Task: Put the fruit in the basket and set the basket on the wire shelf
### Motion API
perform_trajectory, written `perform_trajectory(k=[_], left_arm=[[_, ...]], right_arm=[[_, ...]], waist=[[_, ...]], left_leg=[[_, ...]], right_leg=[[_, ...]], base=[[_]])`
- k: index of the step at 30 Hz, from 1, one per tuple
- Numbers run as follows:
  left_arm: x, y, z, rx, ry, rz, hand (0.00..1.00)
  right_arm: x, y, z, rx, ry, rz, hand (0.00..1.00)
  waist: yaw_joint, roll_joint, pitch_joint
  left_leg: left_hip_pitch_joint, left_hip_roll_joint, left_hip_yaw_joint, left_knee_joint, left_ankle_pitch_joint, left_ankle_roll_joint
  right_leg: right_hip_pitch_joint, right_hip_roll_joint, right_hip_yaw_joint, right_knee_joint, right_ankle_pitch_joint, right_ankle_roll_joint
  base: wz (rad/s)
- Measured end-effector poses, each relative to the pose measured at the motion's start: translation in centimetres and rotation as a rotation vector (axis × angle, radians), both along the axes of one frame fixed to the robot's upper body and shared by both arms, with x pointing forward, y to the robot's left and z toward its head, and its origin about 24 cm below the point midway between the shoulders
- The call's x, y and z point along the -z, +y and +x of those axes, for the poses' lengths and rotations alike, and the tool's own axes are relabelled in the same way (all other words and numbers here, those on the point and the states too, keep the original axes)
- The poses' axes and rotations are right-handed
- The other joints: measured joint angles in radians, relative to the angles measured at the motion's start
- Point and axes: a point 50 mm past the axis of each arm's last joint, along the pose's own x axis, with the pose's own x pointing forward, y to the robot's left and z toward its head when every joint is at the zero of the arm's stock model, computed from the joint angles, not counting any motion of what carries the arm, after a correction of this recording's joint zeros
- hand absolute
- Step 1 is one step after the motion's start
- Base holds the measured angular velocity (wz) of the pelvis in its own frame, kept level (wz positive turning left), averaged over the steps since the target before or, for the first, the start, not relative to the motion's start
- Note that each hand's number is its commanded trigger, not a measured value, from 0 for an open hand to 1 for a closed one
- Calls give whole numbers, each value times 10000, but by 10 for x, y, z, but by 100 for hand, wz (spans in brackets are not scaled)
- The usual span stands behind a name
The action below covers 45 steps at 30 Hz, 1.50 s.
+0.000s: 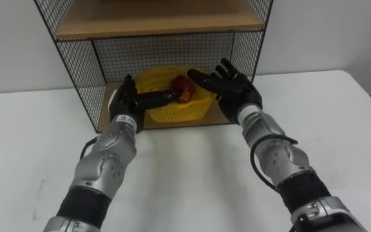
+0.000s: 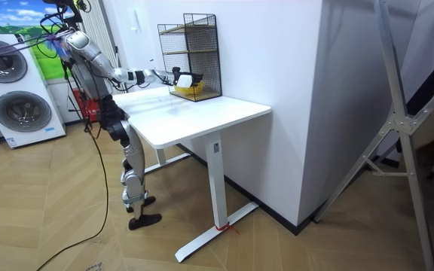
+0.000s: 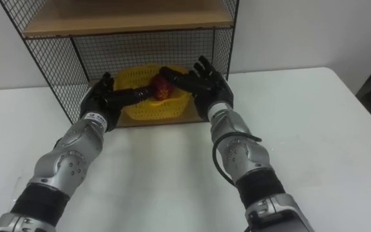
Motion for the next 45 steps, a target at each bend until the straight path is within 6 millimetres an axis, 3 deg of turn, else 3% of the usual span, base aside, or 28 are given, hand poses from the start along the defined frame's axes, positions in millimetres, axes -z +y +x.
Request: perform_trajectory(k=[17,28,45], left_arm=[[-1,6,1,57,29,-140,0],[-5,30,3,-518,-183,125,0],[-6,35,4,-549,-305,-44,0]], right_arm=[[3,-12,1,94,14,70,0],[10,-17,-1,7,205,205,0],[10,-17,-1,-156,120,-384,0]], waist=[[-38,5,-18],[-32,186,-147],[-14,189,-150]], left_leg=[[-120,-37,-150,24,25,19],[-21,-46,-168,-6,24,20],[34,-45,-161,-22,28,18]], right_leg=[[-7,15,-232,-140,8,7],[112,13,-230,-144,10,8],[160,17,-191,-150,7,11]], base=[[3],[0],[0]])
